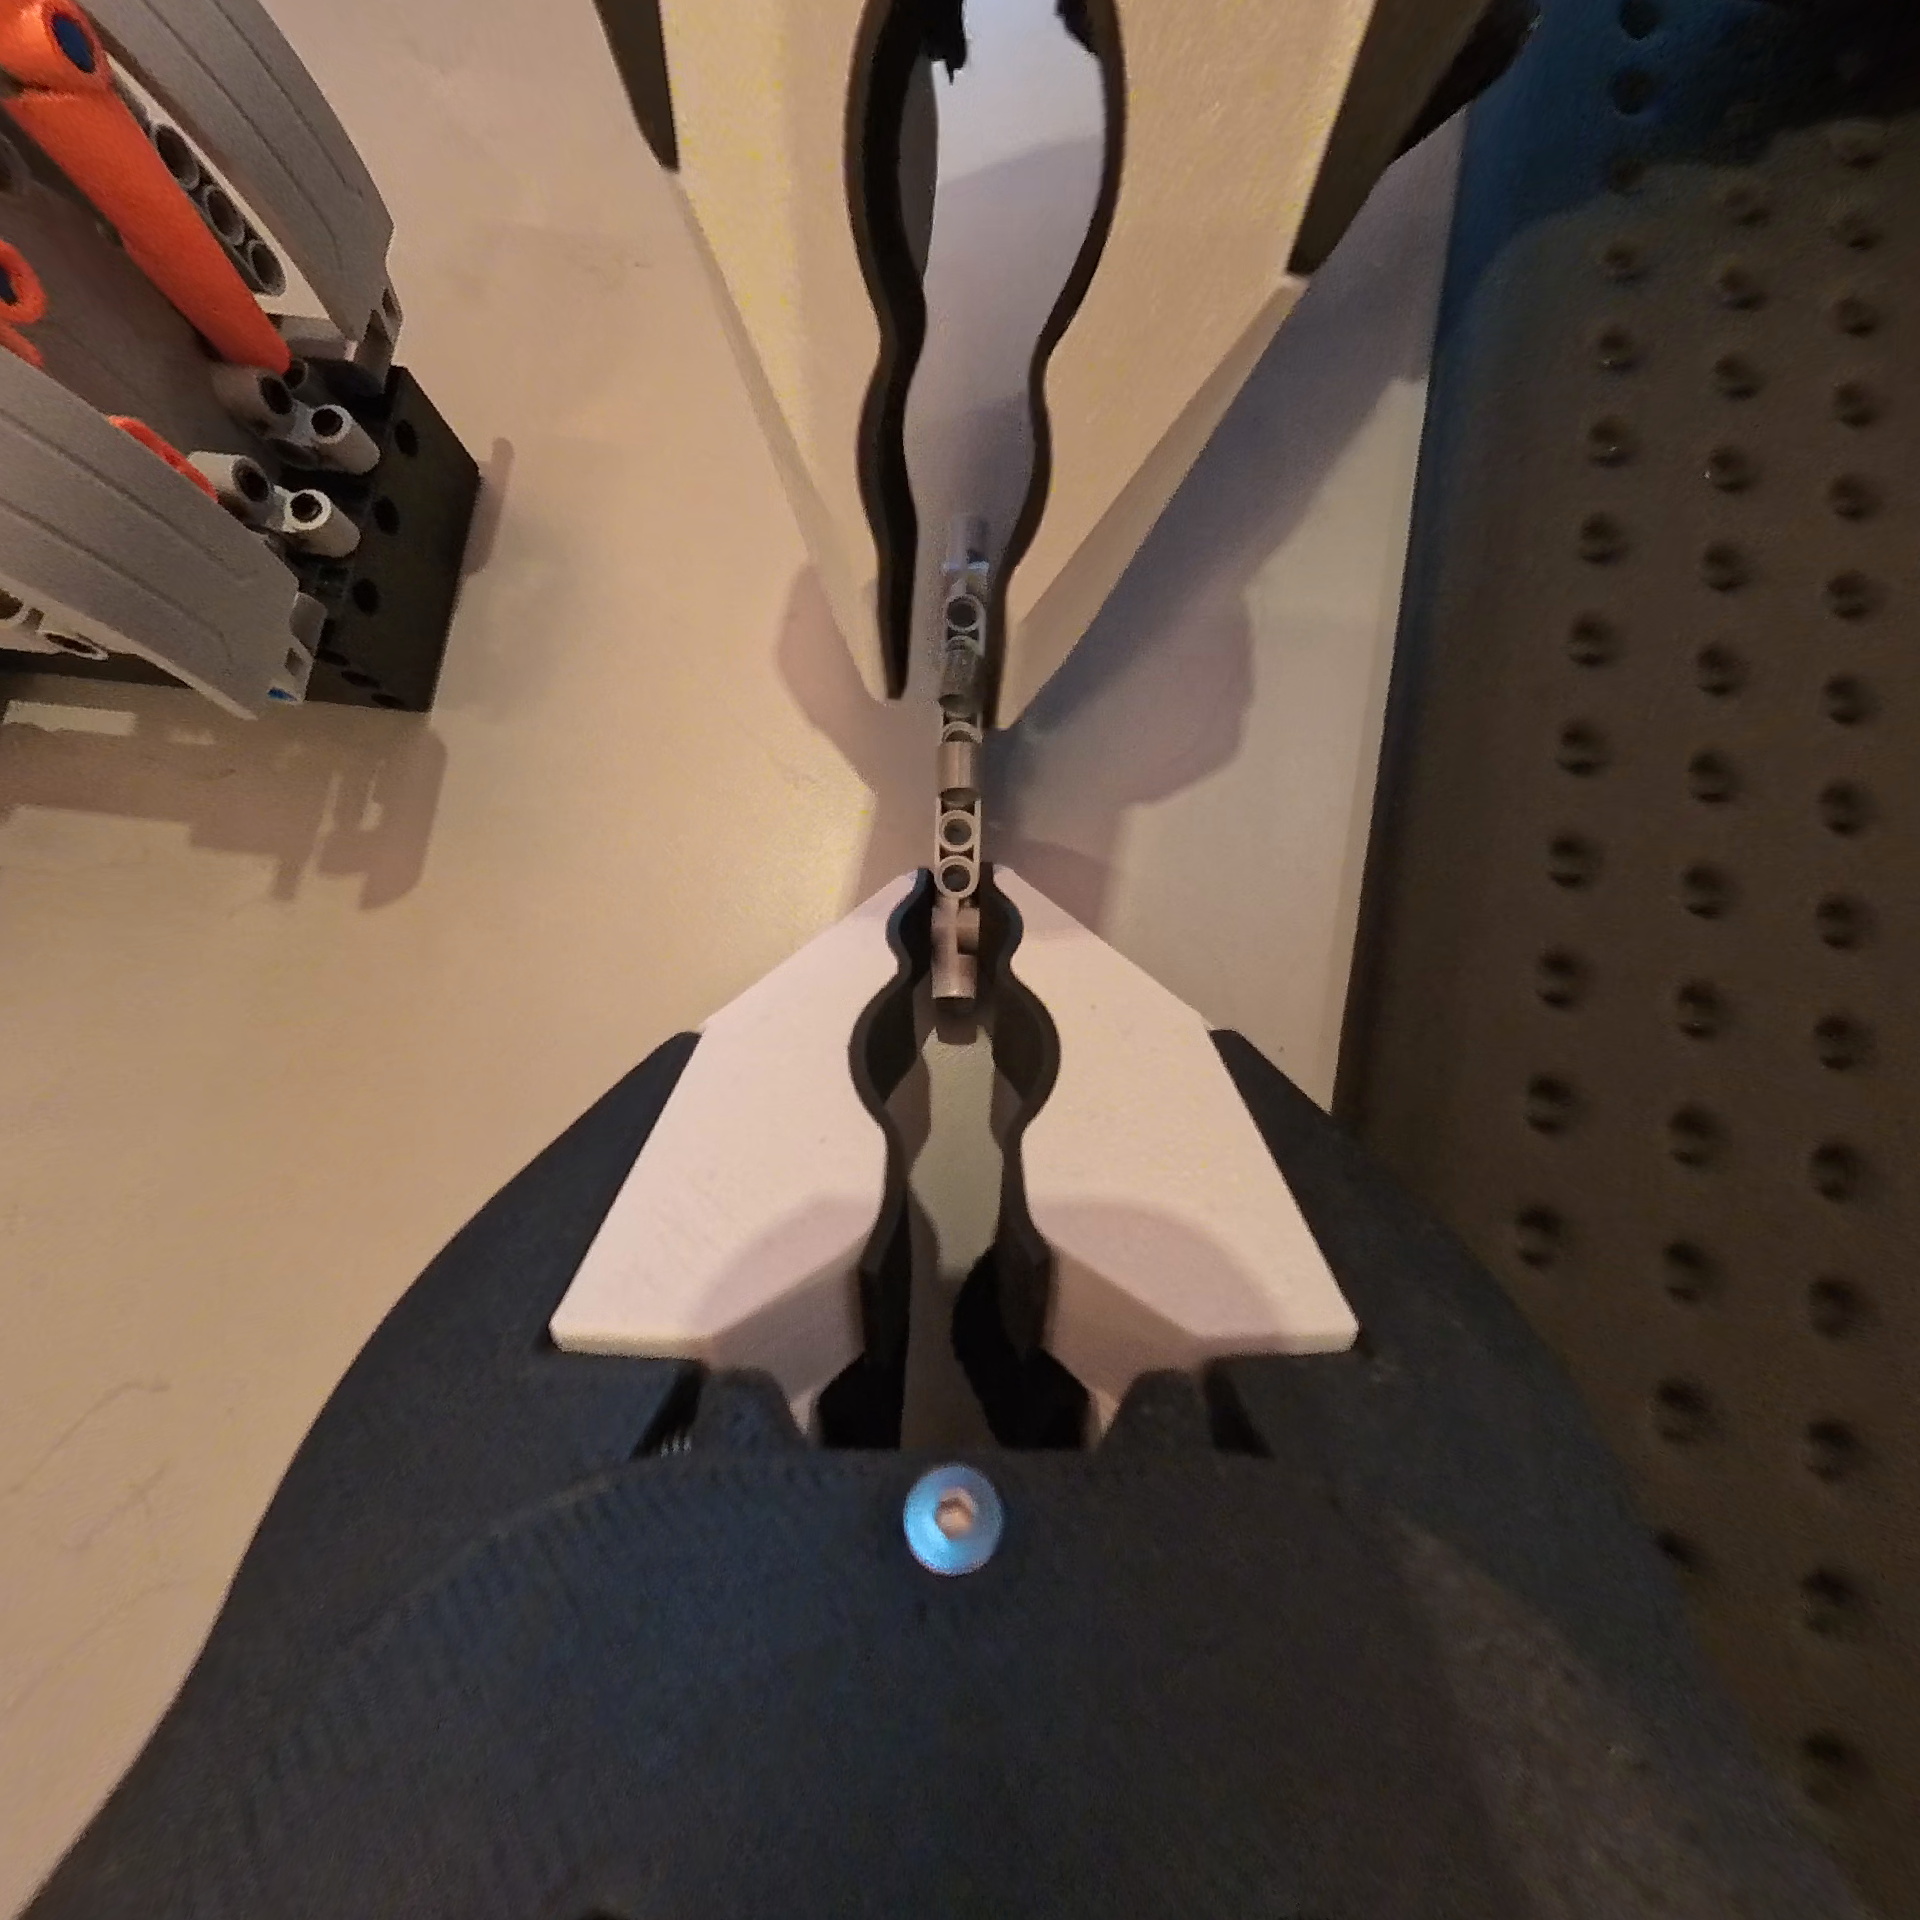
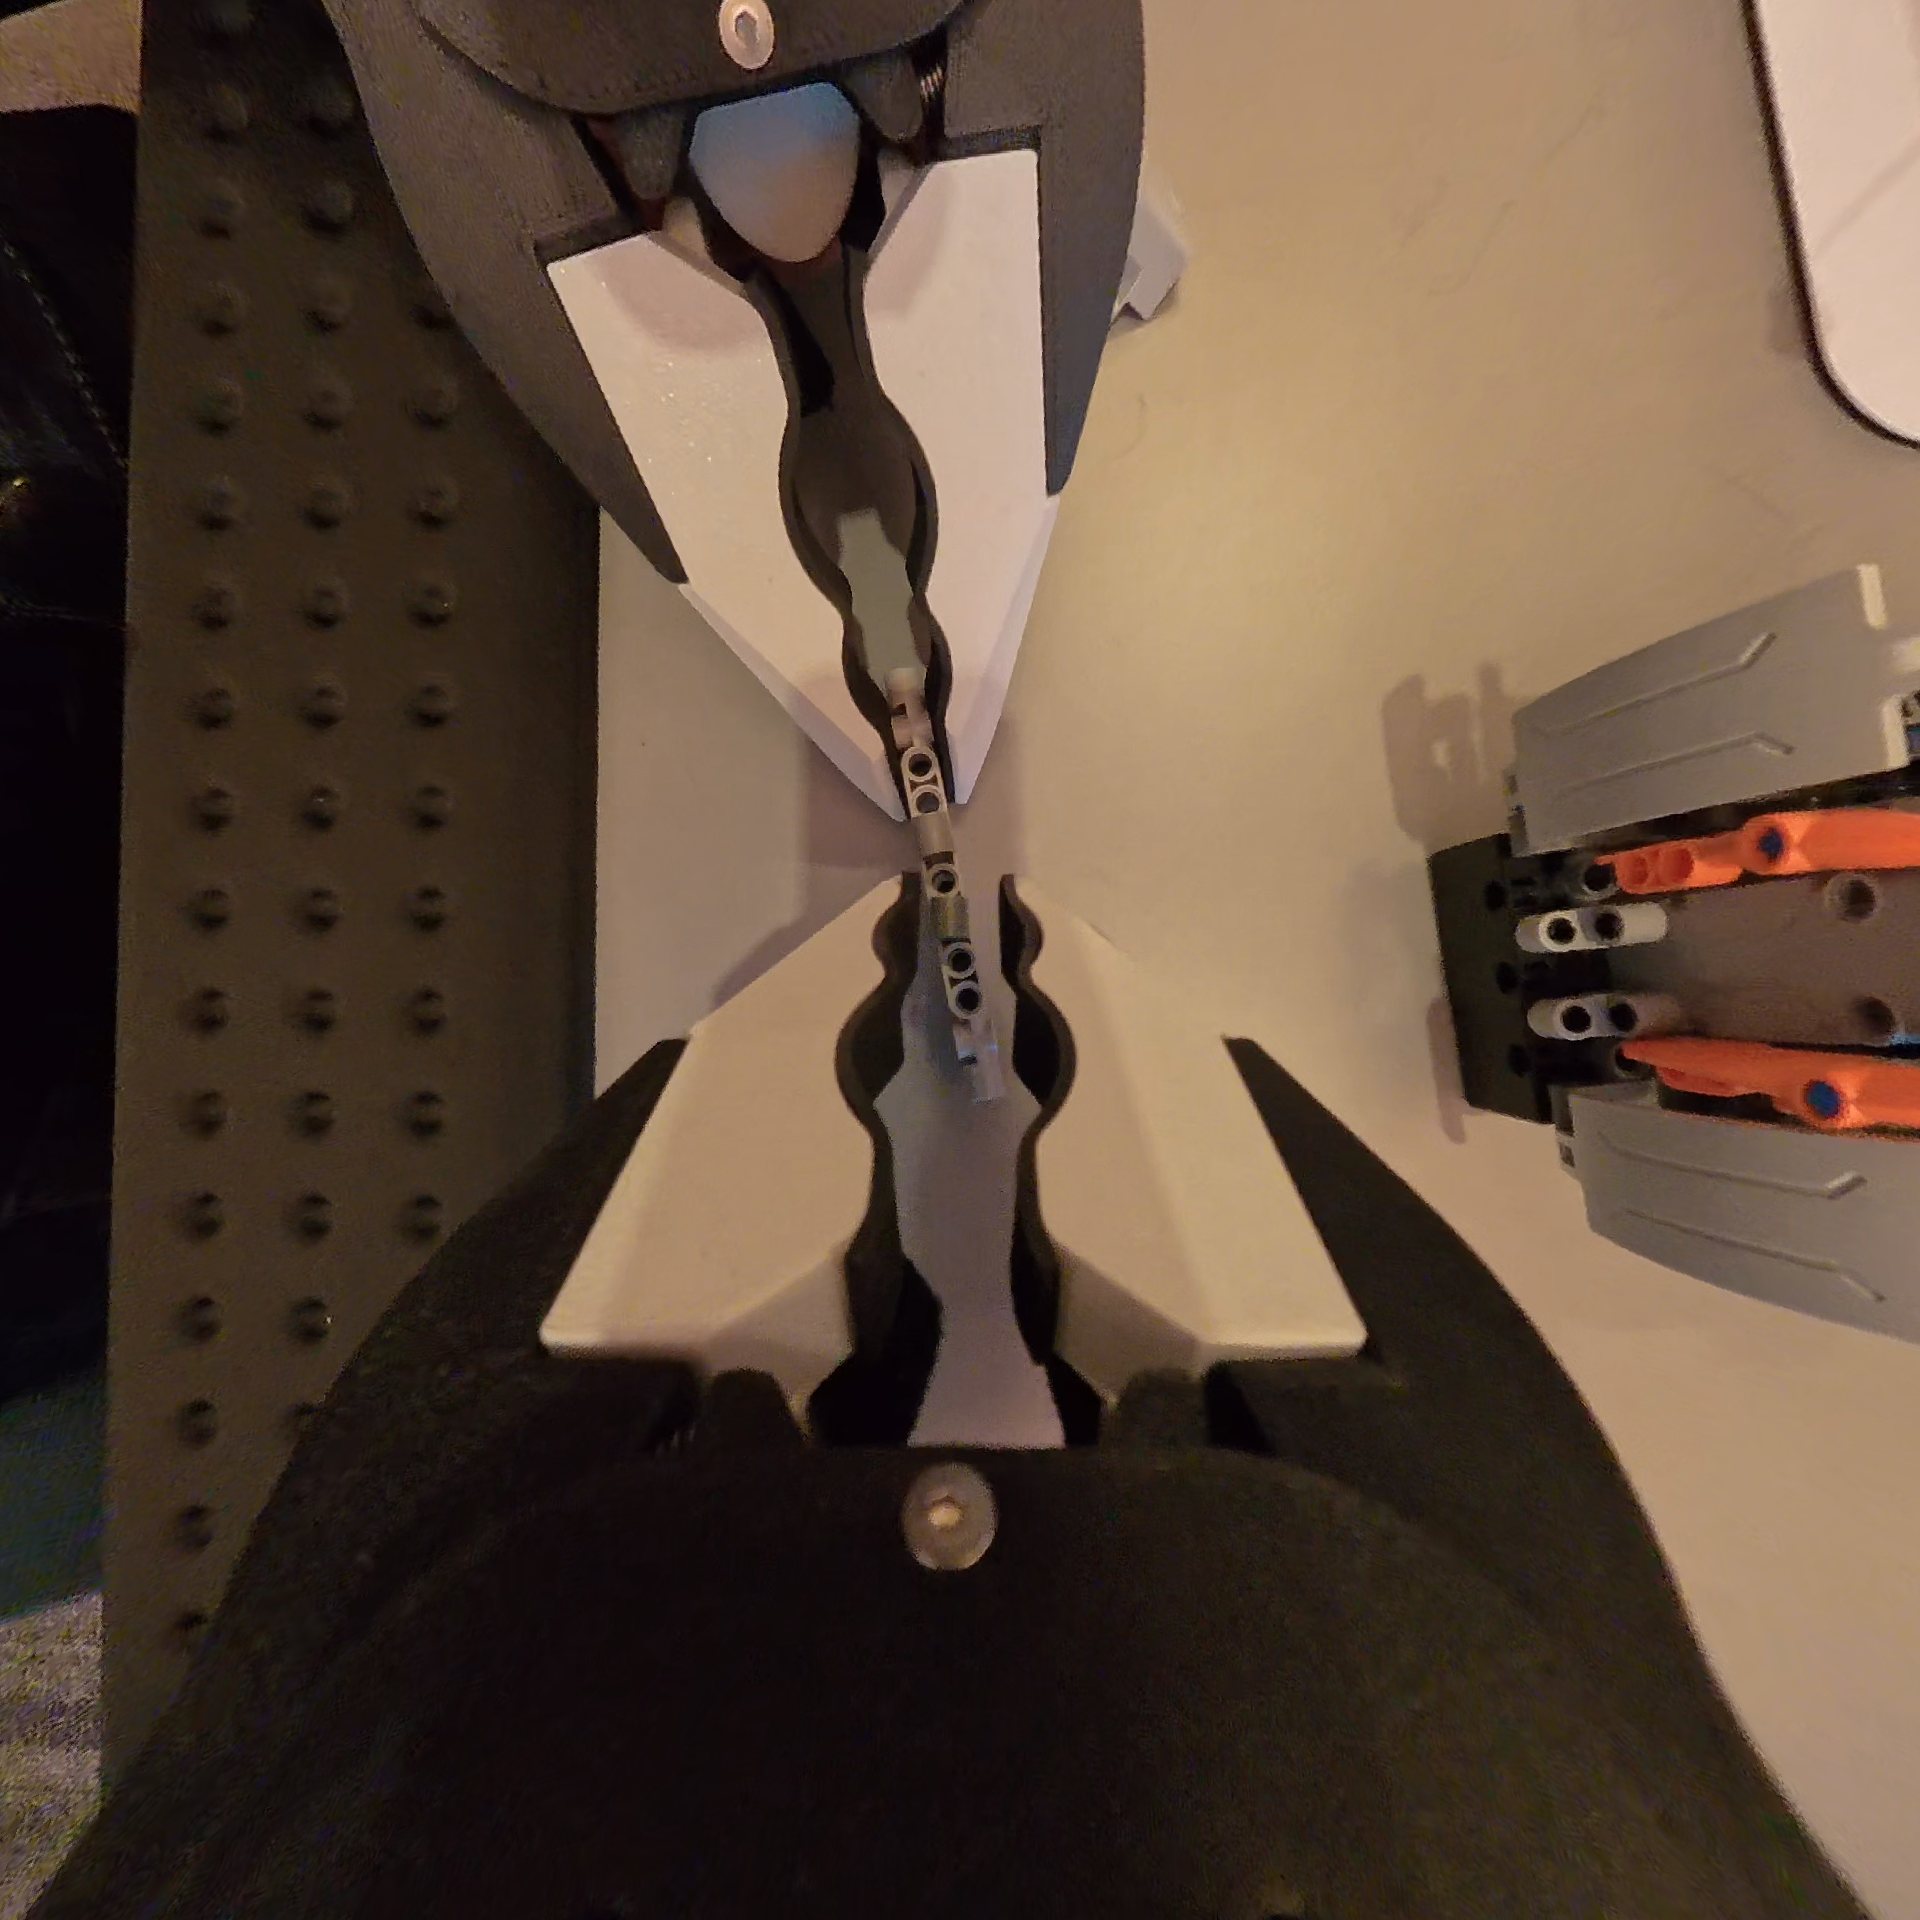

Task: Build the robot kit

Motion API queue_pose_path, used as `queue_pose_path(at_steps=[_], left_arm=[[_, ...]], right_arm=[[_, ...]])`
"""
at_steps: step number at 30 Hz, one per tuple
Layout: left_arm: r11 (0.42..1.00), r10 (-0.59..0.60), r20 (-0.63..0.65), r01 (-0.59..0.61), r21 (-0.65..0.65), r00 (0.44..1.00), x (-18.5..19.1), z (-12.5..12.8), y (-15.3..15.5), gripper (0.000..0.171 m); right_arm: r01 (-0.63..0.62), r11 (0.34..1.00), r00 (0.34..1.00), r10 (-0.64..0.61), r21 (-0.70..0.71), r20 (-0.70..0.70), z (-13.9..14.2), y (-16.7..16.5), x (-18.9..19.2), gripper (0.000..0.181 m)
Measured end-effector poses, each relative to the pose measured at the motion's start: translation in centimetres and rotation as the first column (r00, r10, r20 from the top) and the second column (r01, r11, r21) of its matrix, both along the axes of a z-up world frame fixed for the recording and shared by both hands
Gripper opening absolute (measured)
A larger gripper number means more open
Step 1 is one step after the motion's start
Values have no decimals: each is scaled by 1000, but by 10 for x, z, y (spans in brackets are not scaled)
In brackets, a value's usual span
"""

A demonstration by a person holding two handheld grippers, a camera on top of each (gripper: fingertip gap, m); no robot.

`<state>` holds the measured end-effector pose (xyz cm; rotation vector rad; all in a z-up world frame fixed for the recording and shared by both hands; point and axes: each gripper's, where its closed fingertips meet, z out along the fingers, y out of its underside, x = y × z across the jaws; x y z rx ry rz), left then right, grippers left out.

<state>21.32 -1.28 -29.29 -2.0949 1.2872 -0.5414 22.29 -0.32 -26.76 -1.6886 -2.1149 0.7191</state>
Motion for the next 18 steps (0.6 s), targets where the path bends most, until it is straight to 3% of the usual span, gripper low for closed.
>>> queue_pose_path(at_steps=[8,18], left_arm=[[1000,20,22,-19,-8,1000,-4,3,3,5],[999,20,12,-20,-31,1000,-7,-1,2,7]], right_arm=[[67,998,997,-67,-1,-26,4,11,10,24],[62,997,998,-62,46,9,-16,16,10,10]])
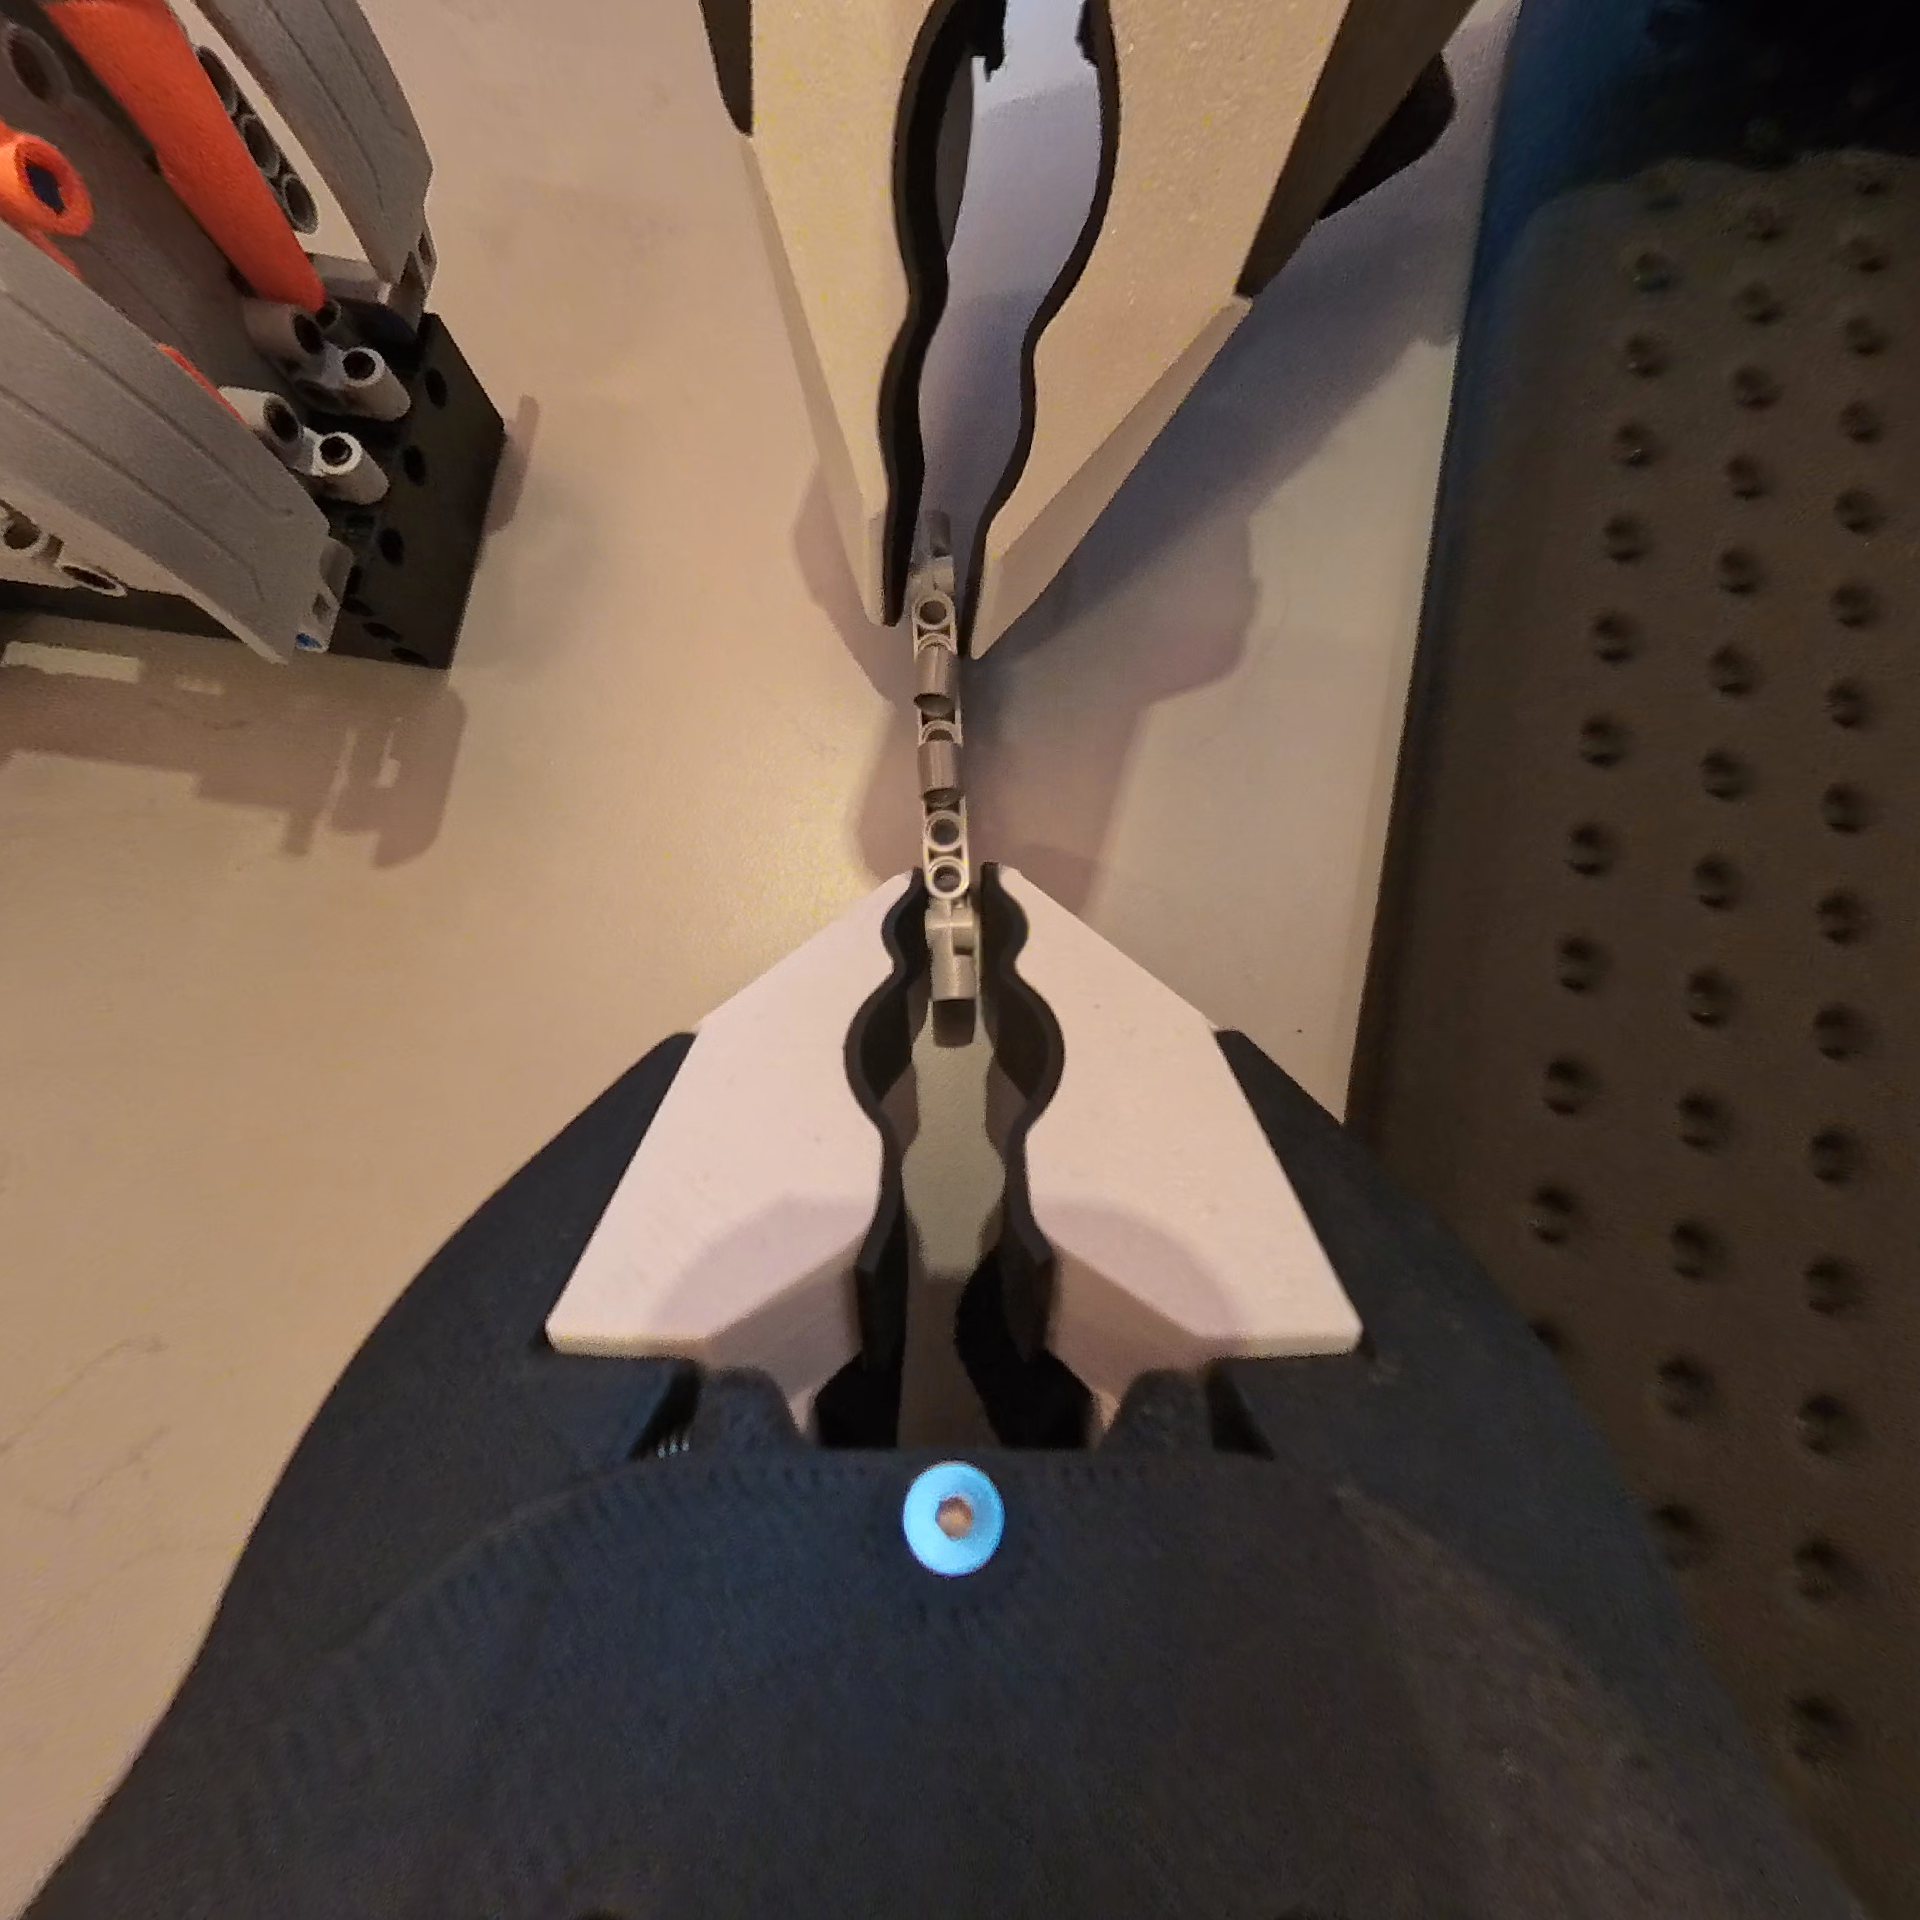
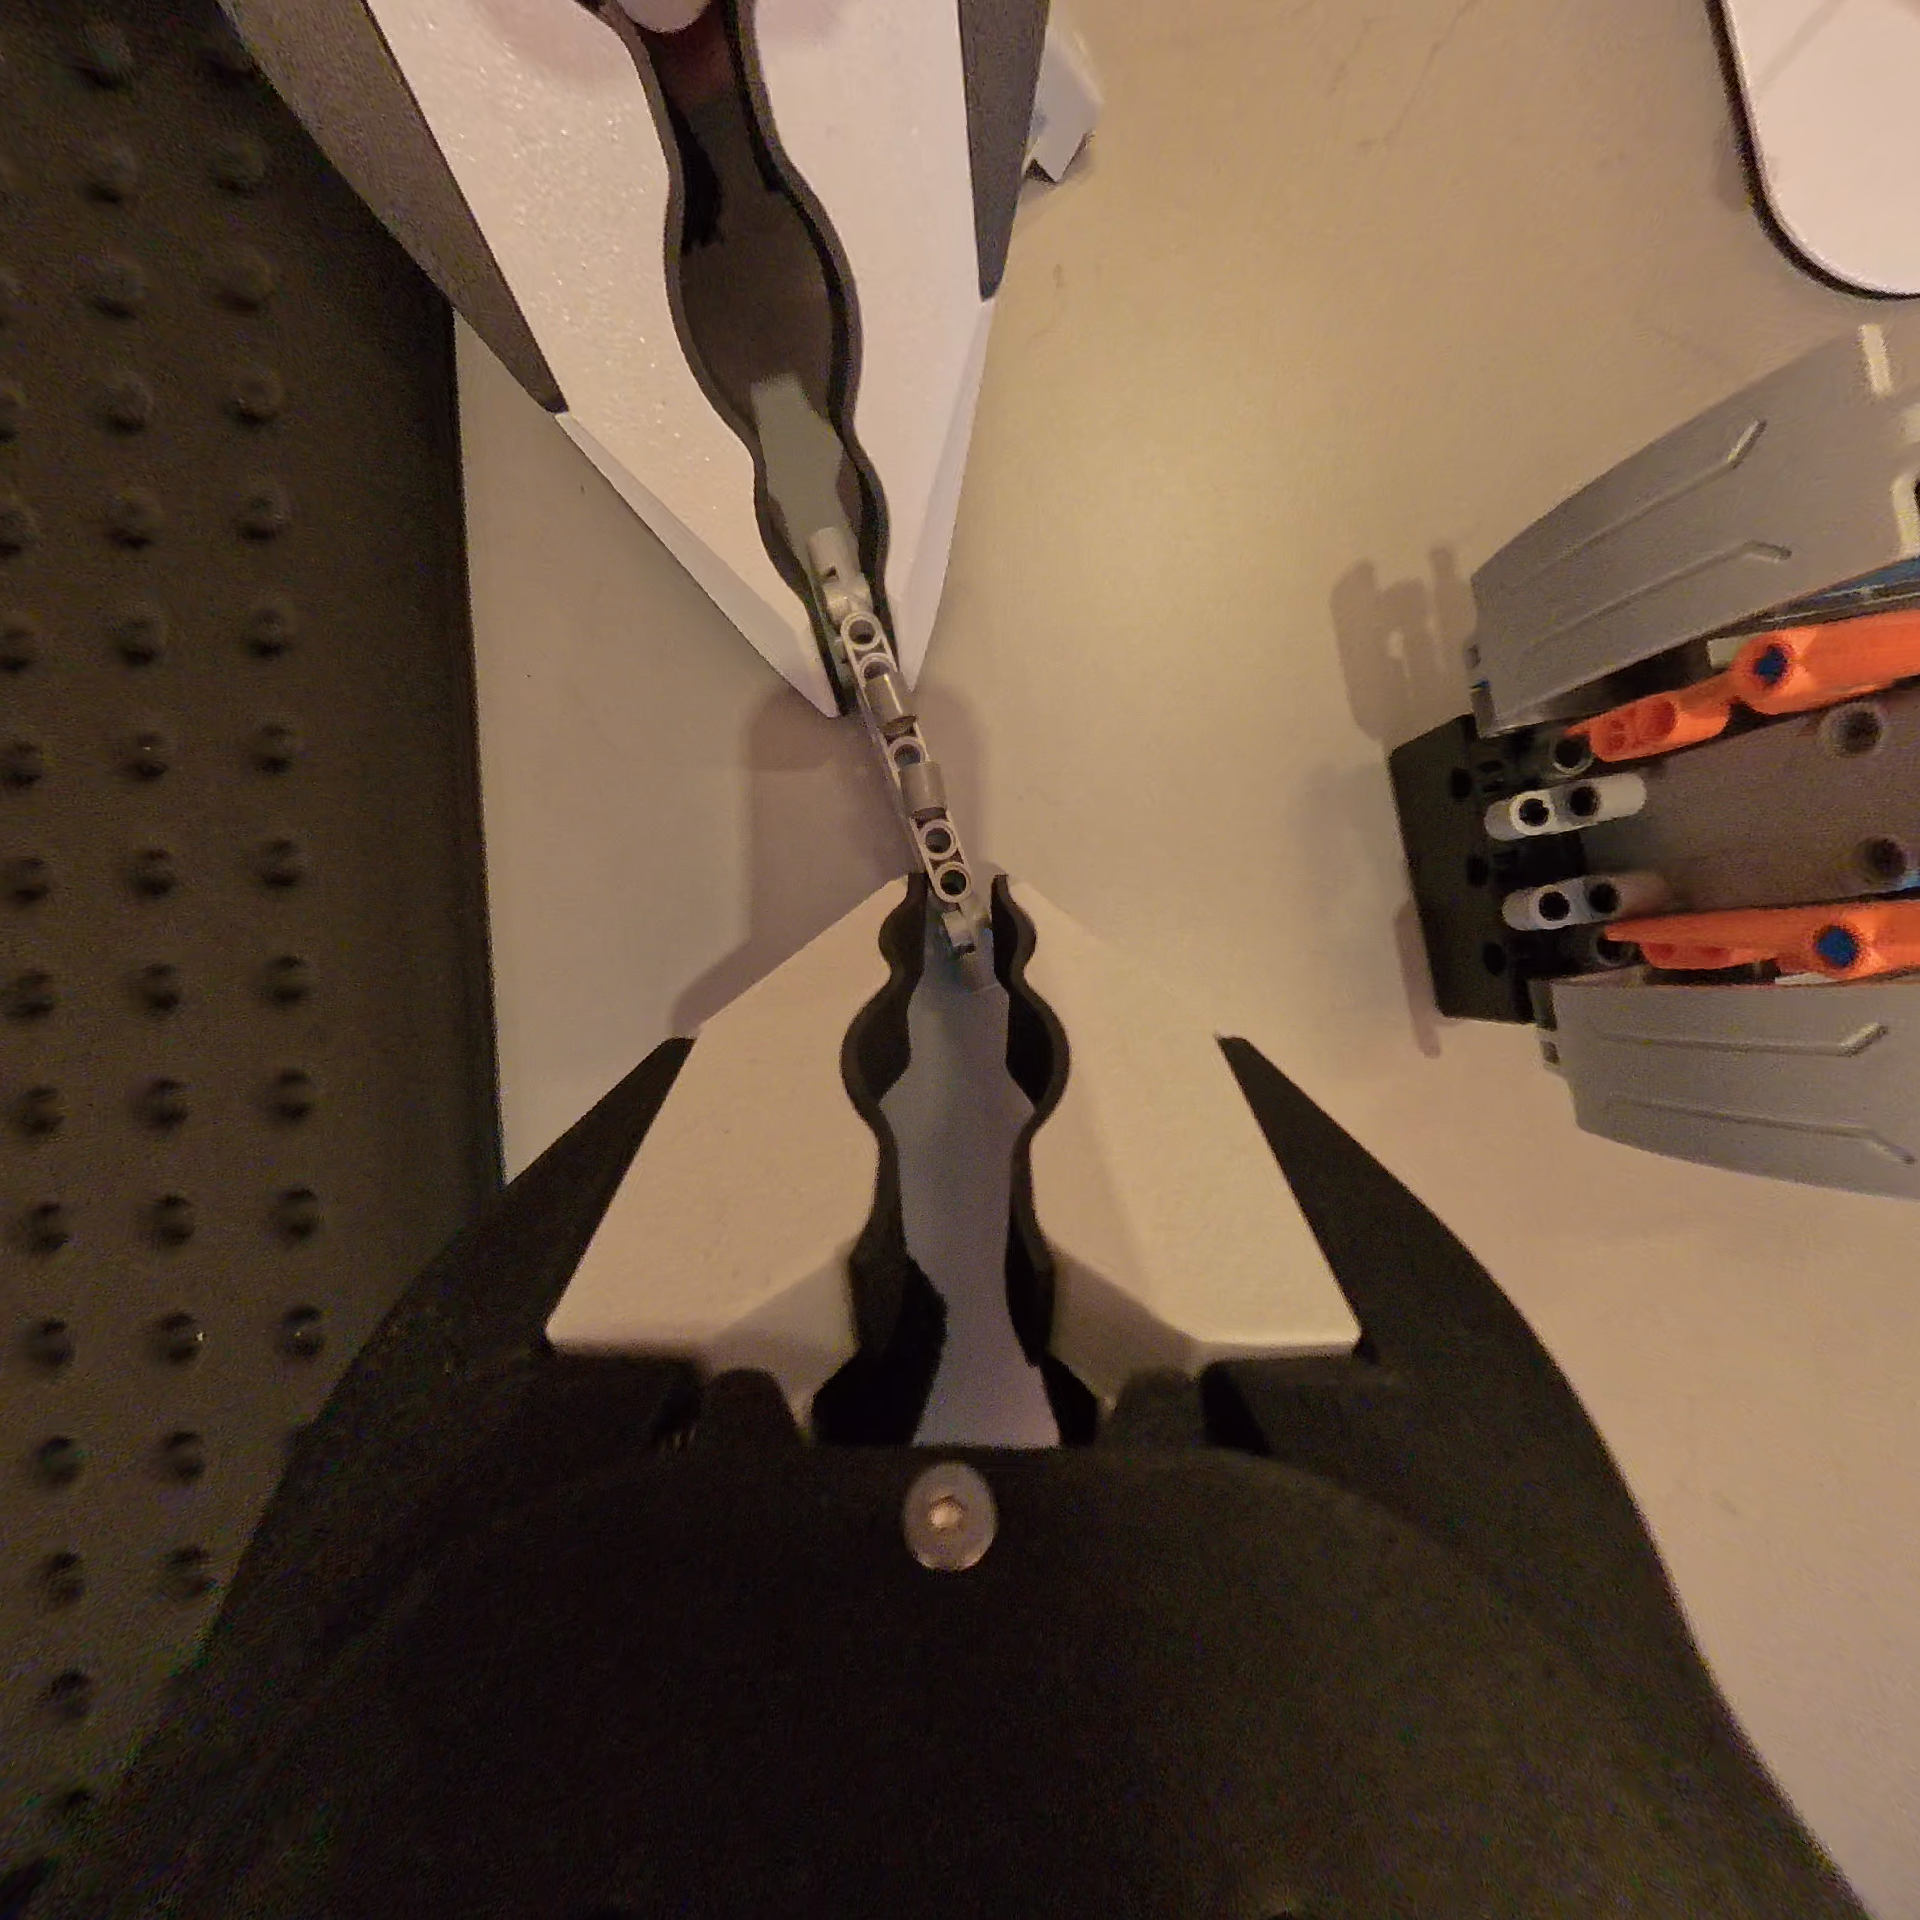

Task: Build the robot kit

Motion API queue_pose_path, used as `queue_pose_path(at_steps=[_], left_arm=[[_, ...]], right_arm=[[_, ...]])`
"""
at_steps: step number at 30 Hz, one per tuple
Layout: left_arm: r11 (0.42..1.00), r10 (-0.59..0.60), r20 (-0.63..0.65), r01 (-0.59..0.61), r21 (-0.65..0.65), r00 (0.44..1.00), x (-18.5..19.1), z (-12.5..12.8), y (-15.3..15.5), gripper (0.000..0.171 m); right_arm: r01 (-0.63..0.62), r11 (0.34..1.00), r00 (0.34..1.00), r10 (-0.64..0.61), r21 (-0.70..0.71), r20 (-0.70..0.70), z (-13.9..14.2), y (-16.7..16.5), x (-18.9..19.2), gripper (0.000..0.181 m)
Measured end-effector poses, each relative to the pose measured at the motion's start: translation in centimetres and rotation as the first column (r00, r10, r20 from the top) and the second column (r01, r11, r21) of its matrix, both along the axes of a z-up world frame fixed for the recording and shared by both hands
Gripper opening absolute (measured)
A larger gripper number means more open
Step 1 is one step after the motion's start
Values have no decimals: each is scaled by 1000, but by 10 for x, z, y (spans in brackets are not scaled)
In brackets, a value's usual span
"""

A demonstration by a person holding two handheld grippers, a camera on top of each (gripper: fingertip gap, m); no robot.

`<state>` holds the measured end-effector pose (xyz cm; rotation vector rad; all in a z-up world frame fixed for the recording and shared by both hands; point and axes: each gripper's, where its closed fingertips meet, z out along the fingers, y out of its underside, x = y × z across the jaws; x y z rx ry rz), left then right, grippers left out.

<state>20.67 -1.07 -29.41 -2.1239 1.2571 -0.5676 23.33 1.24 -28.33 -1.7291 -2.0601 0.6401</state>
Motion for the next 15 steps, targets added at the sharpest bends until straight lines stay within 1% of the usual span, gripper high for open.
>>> queue_pose_path(at_steps=[4,8,12,15], left_arm=[[1000,-2,-5,2,-6,1000,-1,-1,-1,10],[1000,6,-15,-6,4,1000,-6,0,0,9],[1000,16,-21,-16,5,1000,-12,1,0,11],[1000,16,-6,-16,20,1000,-14,6,0,15]], right_arm=[[-6,1000,1000,6,2,-9,0,-1,-3,10],[5,1000,999,-5,-25,-33,2,-2,-5,18],[13,1000,999,-13,-18,-41,3,1,-5,13],[5,1000,999,-6,-22,-41,1,-1,-7,15]])
